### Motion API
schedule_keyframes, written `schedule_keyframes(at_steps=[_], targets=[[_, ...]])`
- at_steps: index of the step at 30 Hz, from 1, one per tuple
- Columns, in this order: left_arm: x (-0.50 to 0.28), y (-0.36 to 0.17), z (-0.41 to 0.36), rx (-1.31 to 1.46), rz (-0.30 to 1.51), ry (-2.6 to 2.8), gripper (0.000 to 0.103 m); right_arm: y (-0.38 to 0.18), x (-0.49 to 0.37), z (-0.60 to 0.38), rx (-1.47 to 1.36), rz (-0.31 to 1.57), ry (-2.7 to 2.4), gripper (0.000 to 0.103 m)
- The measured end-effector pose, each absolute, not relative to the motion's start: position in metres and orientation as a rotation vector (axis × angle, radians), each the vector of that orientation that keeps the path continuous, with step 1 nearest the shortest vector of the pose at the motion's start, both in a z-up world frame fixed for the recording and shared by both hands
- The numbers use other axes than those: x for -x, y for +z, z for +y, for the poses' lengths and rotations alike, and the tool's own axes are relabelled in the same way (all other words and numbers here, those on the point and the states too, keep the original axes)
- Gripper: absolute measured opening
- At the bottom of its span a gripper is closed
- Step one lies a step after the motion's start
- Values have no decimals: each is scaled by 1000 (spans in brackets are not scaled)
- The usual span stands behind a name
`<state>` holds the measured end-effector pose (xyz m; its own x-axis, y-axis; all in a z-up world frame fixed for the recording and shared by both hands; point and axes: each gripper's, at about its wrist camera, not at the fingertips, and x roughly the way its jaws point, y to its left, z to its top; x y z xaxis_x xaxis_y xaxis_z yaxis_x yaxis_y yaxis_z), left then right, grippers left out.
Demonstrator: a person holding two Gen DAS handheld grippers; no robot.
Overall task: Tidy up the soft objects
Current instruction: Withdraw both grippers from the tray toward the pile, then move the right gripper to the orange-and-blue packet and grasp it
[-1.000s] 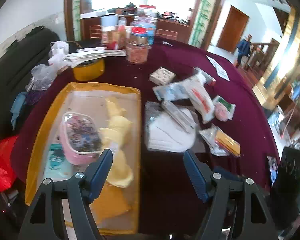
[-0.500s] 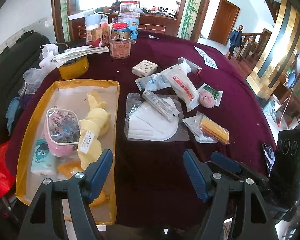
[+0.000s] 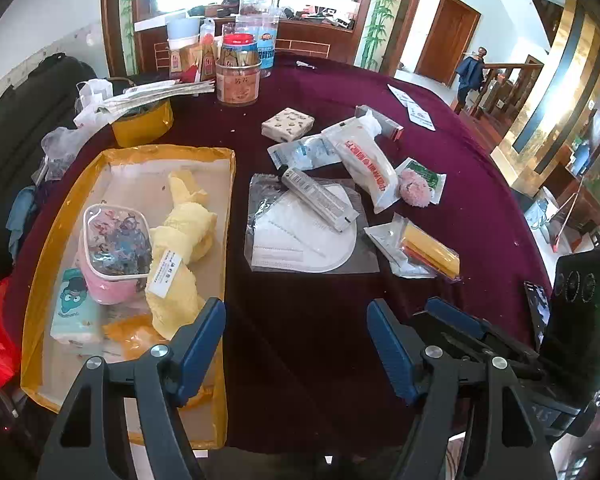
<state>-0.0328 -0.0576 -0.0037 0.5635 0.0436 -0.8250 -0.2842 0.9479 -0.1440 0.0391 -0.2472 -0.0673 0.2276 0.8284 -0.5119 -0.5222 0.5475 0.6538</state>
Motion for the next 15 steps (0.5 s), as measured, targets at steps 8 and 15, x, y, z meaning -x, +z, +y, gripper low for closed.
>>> schedule_keyframes(at_steps=[8,15], targets=[[26,-14,-52,296,967,183,77,-71,-42,-247,-368,963,951,75],[24,-21,-50,304,985,166,77,-70,-47,-250,-358,950,920,75]])
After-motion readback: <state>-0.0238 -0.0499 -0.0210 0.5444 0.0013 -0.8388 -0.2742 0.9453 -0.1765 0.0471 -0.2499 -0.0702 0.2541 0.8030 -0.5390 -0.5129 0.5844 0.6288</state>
